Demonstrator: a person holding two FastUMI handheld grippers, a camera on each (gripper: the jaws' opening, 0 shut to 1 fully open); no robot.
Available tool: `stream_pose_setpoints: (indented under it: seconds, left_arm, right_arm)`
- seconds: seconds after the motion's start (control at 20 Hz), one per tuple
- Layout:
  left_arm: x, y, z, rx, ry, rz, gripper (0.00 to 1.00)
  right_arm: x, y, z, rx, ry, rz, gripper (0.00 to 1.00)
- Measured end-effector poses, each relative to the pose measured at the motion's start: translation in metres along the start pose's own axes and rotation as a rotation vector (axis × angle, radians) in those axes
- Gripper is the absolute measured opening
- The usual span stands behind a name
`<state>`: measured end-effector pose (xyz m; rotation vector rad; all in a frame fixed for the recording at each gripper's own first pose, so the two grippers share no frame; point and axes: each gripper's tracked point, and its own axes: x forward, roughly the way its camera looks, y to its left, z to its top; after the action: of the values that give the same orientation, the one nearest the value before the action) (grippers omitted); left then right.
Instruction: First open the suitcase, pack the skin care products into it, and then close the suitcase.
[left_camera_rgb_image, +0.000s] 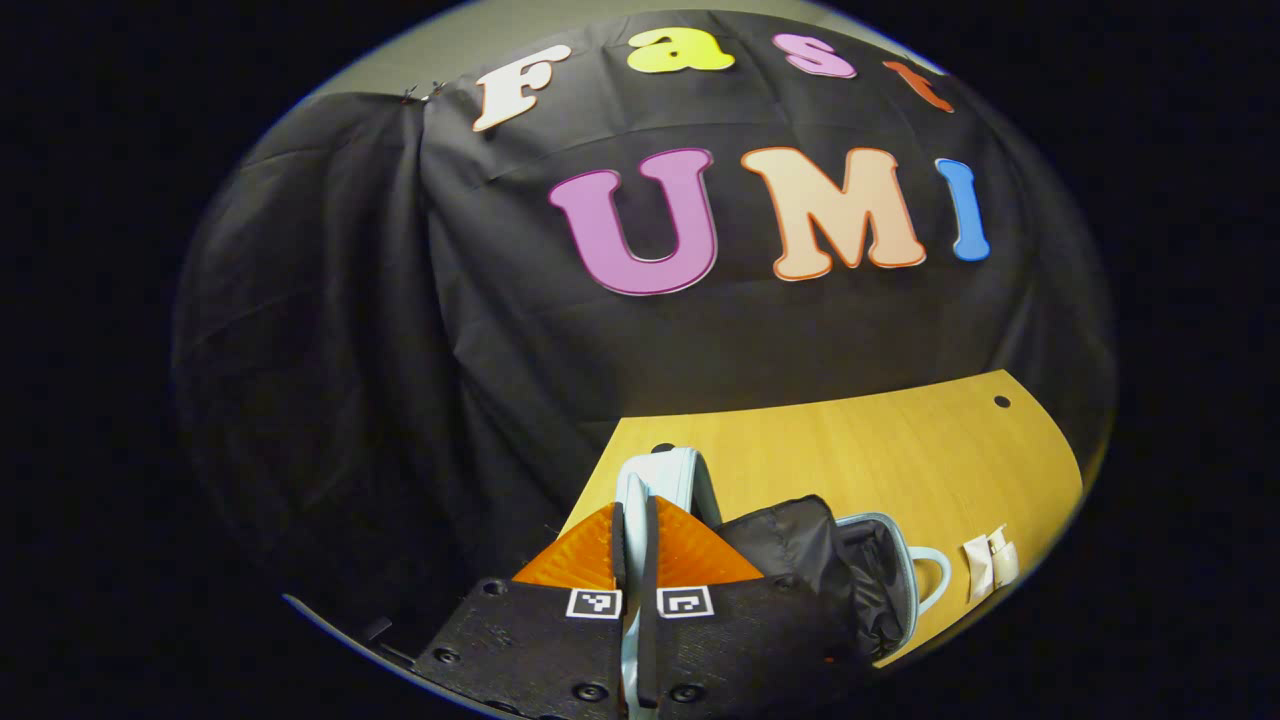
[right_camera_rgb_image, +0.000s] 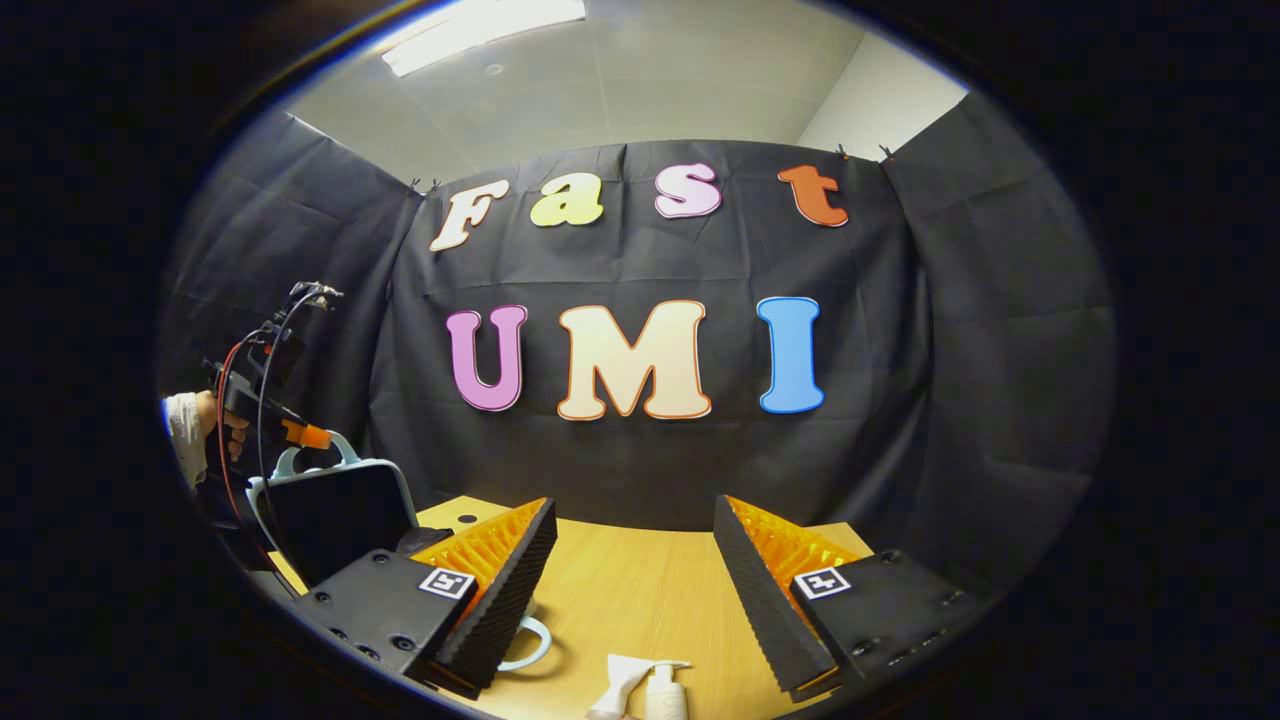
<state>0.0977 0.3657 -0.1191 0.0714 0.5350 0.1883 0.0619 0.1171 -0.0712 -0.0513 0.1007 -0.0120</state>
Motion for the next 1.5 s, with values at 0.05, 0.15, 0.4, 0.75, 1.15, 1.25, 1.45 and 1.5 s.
stream_pose_setpoints:
  seconds: [0.05, 0.15, 0.4, 0.75, 1.15, 1.25, 1.45, 1.5]
  left_arm:
    - [0.007, 0.014, -0.004, -0.015, 0.004, 0.011, 0.0]
    - [0.021, 0.042, -0.018, -0.037, 0.027, 0.041, 0.0]
    - [0.058, 0.098, -0.064, -0.052, 0.08, 0.085, 0.0]
    - [0.115, 0.145, -0.162, -0.169, 0.233, 0.107, 0.0]
    - [0.149, 0.156, -0.277, -0.313, 0.339, 0.119, 0.0]
    - [0.154, 0.162, -0.275, -0.317, 0.309, 0.149, 0.02]
    - [0.146, 0.189, -0.236, -0.287, 0.176, 0.259, 0.78]
    - [0.136, 0.194, -0.22, -0.274, 0.128, 0.285, 1.0]
  right_arm:
    - [0.003, 0.005, -0.001, -0.003, 0.003, 0.001, 1.0]
    - [0.006, 0.014, -0.004, -0.016, 0.011, 0.001, 1.0]
    - [0.016, 0.035, -0.011, -0.04, 0.034, -0.009, 1.0]
    - [0.025, 0.058, -0.025, -0.117, 0.084, -0.022, 1.0]
    - [0.028, 0.079, -0.044, -0.169, 0.157, -0.024, 1.0]
    - [0.027, 0.081, -0.044, -0.179, 0.159, -0.024, 1.0]
    - [0.026, 0.079, -0.038, -0.173, 0.137, -0.019, 1.0]
    - [0.024, 0.078, -0.037, -0.168, 0.131, -0.016, 1.0]
